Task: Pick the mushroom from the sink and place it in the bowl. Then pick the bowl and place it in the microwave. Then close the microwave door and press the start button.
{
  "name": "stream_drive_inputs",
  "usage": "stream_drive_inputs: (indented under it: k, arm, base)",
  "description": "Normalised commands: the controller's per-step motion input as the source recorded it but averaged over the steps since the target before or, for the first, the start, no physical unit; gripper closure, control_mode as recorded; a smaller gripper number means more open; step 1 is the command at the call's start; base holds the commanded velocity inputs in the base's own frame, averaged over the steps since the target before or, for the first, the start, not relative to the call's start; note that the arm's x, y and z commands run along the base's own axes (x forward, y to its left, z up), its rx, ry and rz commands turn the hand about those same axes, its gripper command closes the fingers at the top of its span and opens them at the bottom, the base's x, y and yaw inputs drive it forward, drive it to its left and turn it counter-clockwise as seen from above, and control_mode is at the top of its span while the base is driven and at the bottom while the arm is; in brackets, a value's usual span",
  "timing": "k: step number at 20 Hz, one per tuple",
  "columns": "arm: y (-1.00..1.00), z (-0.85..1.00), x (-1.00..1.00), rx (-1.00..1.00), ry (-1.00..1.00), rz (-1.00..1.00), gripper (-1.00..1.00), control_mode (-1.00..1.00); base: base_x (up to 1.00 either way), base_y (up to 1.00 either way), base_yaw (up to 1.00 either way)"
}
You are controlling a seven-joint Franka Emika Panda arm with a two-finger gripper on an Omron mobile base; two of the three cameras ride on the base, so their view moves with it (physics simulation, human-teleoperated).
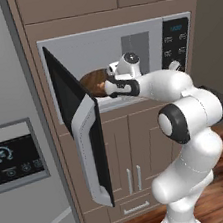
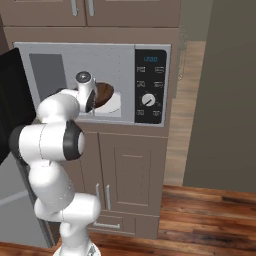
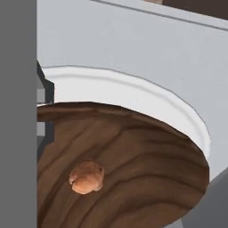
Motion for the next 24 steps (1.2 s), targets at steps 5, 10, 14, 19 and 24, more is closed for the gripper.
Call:
stream_drive_inputs:
  k: [5, 10, 14, 19, 24]
  arm:
    - [0.0, -0.15, 0.15, 0.0, 0.02, 0.0, -1.0, -1.0]
    - [0.0, 0.15, -0.19, 0.0, 0.0, 0.0, -1.0, -1.0]
    - [0.0, 0.47, -0.82, 0.02, -0.03, 0.0, -1.0, -1.0]
    - [-0.02, 0.5, -1.0, 0.13, -0.01, 0.0, -1.0, -1.0]
    - [-0.01, 0.46, -1.0, 0.15, 0.0, 0.08, -1.0, -1.0]
  base:
    - [0.0, 0.0, 0.0]
    - [0.0, 0.0, 0.0]
    - [0.0, 0.0, 0.0]
    - [0.0, 0.0, 0.0]
    - [0.0, 0.0, 0.0]
